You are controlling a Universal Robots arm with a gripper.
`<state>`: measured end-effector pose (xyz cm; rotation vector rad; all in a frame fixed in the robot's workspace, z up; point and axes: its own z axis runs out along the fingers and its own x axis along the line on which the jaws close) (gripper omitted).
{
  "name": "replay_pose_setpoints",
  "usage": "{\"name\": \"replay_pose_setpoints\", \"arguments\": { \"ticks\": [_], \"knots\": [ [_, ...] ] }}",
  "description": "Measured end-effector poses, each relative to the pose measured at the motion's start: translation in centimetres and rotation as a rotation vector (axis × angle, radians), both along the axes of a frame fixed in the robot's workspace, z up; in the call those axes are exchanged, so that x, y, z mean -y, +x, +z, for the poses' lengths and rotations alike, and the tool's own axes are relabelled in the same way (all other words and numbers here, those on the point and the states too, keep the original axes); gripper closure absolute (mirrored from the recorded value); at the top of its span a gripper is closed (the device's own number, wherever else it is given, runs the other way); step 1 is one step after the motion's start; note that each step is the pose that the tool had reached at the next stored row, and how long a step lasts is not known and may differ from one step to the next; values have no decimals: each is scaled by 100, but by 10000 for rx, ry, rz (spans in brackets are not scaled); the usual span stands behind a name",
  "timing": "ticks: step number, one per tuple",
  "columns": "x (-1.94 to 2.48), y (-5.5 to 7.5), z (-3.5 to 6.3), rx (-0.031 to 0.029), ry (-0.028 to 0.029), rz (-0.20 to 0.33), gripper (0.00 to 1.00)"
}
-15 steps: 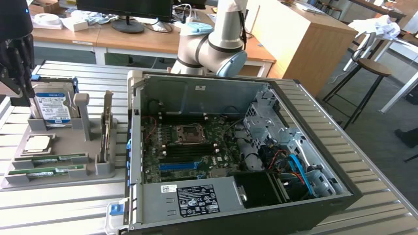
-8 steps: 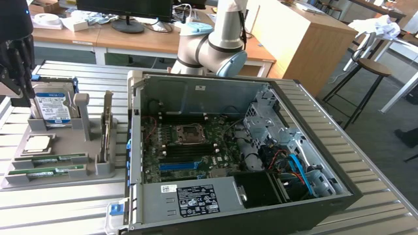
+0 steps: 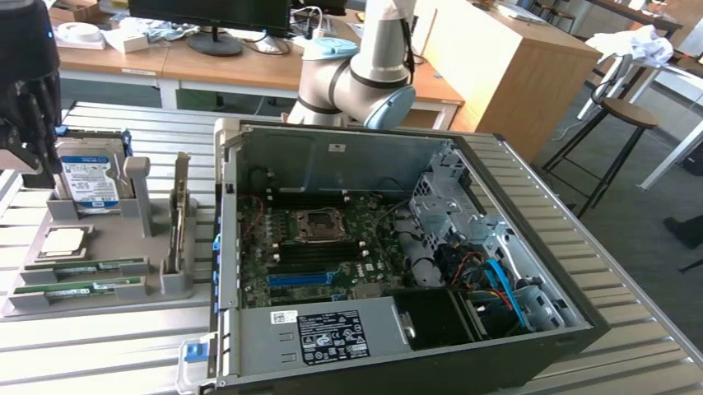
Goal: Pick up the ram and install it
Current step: 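Pick up the ram and move it above insertion slot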
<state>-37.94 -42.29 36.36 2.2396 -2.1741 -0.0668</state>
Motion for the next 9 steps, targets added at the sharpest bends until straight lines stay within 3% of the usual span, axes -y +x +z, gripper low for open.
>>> {"name": "replay_pose_setpoints", "arguments": {
  "ticks": [9],
  "knots": [
    [0,0,-159,1,0,-1,70]
  ]
}}
